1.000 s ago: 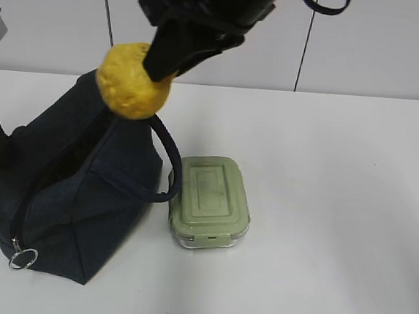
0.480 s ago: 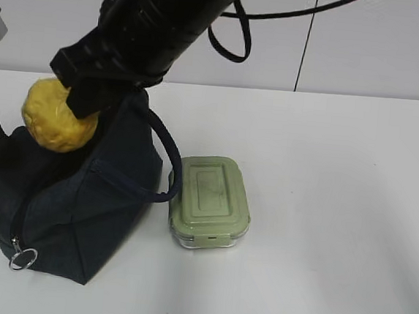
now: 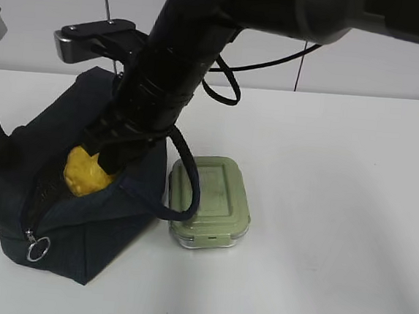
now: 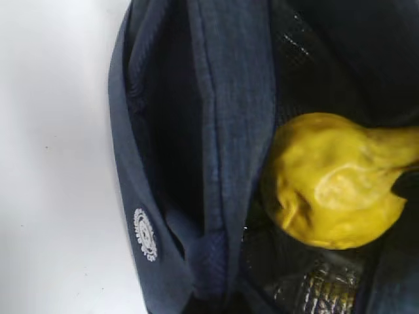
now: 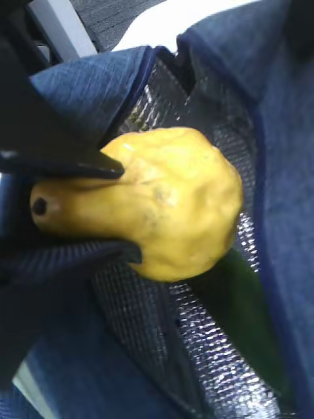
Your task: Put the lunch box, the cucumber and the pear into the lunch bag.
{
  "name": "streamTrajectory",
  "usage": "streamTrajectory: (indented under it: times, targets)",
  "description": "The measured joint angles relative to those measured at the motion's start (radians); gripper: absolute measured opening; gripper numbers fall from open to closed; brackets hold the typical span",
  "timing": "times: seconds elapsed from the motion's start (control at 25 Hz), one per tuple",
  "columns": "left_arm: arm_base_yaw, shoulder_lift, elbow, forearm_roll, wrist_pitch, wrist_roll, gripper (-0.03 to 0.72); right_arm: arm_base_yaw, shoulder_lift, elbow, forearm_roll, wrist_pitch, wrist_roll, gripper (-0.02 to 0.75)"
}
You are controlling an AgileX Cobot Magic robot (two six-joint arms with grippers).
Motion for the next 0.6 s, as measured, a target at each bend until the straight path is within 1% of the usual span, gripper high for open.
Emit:
streamTrajectory:
  times: [0.2, 0.32, 0.36, 0.44, 0.48, 0.6]
  targets:
    - [0.000, 0.000, 0.000, -0.001, 0.000, 0.000, 0.002, 0.000, 0.013, -0.002, -0.008, 0.009, 0.009, 0.172]
    - [0.000, 0.000, 0.000, -0.001, 0.000, 0.000, 0.002, 0.000, 0.015, -0.015, 0.001, 0.009, 0.009, 0.251]
    - [0.000, 0.000, 0.000, -0.001, 0.001, 0.000, 0.002, 0.000, 0.015, -0.029, 0.005, 0.009, 0.009, 0.348]
    - [0.000, 0.000, 0.000, -0.001, 0.001, 0.000, 0.002, 0.000, 0.015, -0.056, 0.010, 0.011, 0.010, 0.433]
    - [0.000, 0.000, 0.000, -0.001, 0.002, 0.000, 0.002, 0.000, 0.015, -0.071, 0.010, 0.016, 0.013, 0.459]
    - [0.000, 0.000, 0.000, -0.001, 0.002, 0.000, 0.002, 0.000, 0.015, -0.110, 0.010, 0.040, 0.035, 0.470]
